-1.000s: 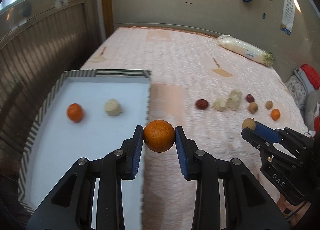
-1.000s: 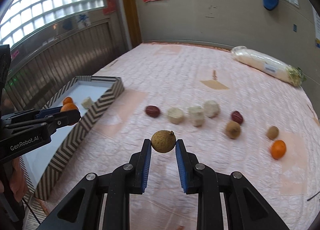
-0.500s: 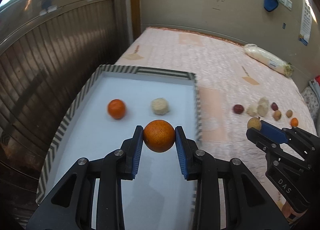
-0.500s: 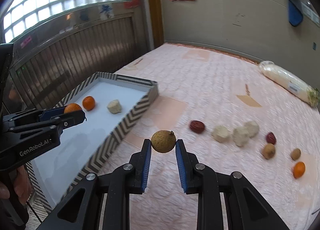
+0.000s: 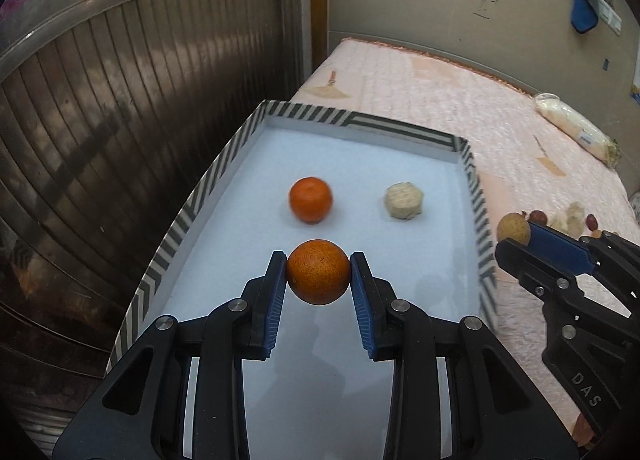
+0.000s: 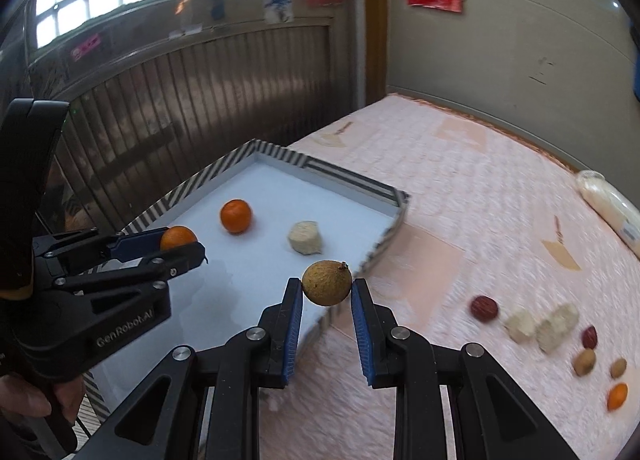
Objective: Organize fruits
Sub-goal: 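Carry the orange and longan into the tray and open both tools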
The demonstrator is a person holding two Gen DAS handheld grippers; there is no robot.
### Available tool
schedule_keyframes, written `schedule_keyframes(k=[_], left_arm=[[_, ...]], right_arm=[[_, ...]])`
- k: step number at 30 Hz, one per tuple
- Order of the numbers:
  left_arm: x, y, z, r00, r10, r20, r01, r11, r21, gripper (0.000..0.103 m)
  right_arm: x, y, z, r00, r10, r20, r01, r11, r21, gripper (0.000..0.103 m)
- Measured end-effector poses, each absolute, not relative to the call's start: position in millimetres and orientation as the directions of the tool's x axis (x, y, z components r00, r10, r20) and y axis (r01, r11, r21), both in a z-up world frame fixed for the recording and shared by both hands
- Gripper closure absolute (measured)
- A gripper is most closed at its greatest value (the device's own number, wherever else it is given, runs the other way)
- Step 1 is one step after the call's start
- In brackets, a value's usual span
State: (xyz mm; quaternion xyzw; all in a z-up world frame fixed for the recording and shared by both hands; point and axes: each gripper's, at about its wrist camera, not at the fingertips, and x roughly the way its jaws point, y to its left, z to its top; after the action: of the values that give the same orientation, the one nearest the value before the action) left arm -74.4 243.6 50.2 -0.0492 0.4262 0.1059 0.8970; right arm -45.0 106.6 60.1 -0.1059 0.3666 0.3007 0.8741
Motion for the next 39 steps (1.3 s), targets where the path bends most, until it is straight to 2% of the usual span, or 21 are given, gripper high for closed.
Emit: schedule_keyframes(k=[14, 33, 35, 37, 39], left_arm=[[-64.8, 260.4, 36.7, 0.568, 0.175, -0.804, -0.272, 0.962, 0.017, 0.072], [-46.5, 272.9, 23.9, 0.518, 0.146, -0.843, -0.299, 0.954, -0.018, 0.071], [-45.8, 274.2, 23.2, 0.512, 0.138, -0.848, -0.300, 0.953, -0.026, 0.065], [-45.9, 277.0, 24.1, 0.518, 0.129, -0.846, -0.304, 0.952, -0.041, 0.053], [-48.4, 277.4, 28.2, 0.534, 0.131, -0.835, -0.309, 0.950, -0.049, 0.046]], right_arm=[[-31.1, 152.5, 33.5, 0.474, 0.456, -0.753, -0.665, 0.746, 0.033, 0.079], [-20.5, 179.9, 9.3, 0.443, 0.436, -0.784, -0.696, 0.718, 0.006, 0.079], [-21.4, 178.3, 10.5, 0.445, 0.438, -0.781, -0.696, 0.718, 0.006, 0.069], [-25.7, 176.1, 14.4, 0.444, 0.457, -0.771, -0.705, 0.709, 0.016, 0.063], [-30.8, 171.7, 20.4, 0.461, 0.463, -0.757, -0.703, 0.711, 0.007, 0.062]])
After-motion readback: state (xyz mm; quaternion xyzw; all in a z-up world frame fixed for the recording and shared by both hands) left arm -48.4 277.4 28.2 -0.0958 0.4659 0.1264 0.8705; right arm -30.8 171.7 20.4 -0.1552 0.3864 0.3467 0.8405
